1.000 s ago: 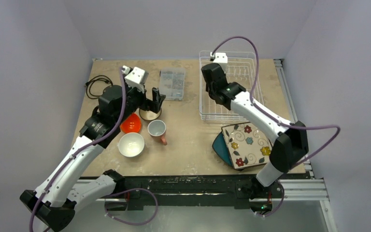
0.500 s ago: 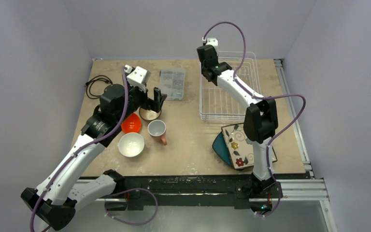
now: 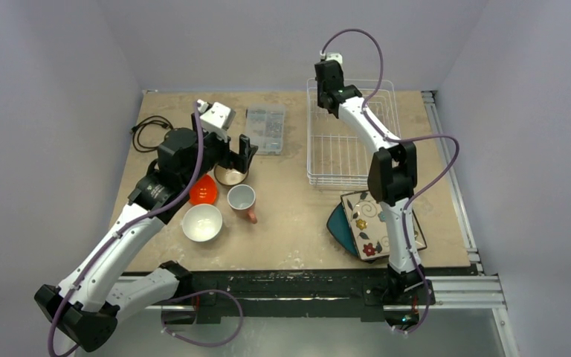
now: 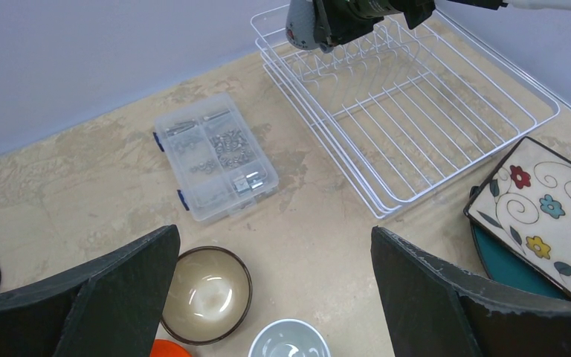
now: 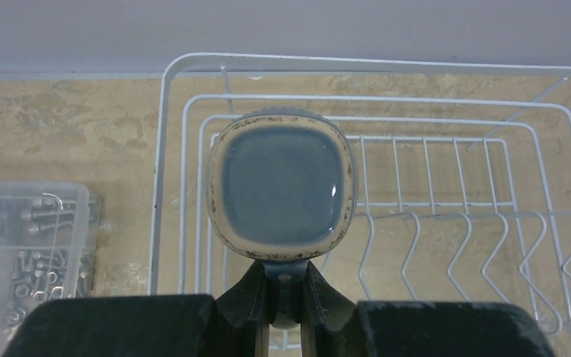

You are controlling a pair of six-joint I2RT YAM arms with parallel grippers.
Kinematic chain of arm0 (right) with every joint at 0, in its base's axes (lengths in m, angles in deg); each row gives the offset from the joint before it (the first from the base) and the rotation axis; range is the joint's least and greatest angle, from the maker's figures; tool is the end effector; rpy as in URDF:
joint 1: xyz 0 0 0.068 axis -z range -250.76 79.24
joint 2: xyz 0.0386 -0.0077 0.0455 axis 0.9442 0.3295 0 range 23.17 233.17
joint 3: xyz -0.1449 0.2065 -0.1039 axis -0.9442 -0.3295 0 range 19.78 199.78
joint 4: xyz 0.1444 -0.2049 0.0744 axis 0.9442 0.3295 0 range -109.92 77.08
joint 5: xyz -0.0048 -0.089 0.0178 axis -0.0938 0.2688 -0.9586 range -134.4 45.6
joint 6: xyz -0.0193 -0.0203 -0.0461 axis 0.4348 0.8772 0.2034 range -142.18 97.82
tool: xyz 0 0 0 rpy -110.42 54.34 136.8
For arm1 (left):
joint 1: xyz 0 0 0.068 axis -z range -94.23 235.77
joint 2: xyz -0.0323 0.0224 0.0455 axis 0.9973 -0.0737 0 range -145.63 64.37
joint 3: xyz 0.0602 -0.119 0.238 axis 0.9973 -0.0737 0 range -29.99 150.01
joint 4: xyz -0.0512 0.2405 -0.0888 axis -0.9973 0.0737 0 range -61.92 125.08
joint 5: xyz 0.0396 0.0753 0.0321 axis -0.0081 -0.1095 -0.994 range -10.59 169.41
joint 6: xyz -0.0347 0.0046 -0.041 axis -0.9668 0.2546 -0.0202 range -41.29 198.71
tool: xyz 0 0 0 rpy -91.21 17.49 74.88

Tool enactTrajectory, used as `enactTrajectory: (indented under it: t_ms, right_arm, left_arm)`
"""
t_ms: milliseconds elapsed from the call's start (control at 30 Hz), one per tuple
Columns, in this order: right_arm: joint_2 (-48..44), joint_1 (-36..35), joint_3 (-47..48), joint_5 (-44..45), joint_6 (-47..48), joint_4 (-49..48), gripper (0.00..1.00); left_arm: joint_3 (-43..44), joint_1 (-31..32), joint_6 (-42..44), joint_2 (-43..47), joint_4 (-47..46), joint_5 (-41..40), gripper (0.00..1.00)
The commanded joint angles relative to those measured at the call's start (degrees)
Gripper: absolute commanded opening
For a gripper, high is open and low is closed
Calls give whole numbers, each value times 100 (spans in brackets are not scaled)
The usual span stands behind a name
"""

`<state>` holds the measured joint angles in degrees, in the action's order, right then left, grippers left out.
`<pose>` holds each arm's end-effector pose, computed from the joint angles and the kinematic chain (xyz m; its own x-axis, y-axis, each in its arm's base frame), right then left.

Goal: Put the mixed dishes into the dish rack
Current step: Turn the cup upside down in the dish rack.

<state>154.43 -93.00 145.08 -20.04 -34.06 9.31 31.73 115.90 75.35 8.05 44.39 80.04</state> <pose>0.4970 0.1874 0.2849 -0.5289 -0.0136 -0.8486 0.0777 0.9949 -0.0644 0.1895 -0.1105 0.3952 -0.1934 0.0446 -0.9801 0.5008 0.8635 -0.0595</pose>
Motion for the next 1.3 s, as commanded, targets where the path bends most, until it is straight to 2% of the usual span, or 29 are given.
enactTrajectory:
  t_ms: [0, 833, 1067, 1267]
  right_arm:
    - [-84, 25, 440, -155, 343, -270, 0]
    - [819, 204, 1107, -705, 497, -461, 1]
    - [870, 211, 1037, -697, 452, -507, 8]
    - [855, 208, 947, -754, 439, -547, 24]
  left_arm:
    - [172, 9, 92, 1, -247, 40, 100]
    - [301, -4, -65, -222, -120, 124, 100]
    - [306, -5, -60, -213, -93, 61, 100]
    - [314, -3, -69, -244, -80, 78, 100]
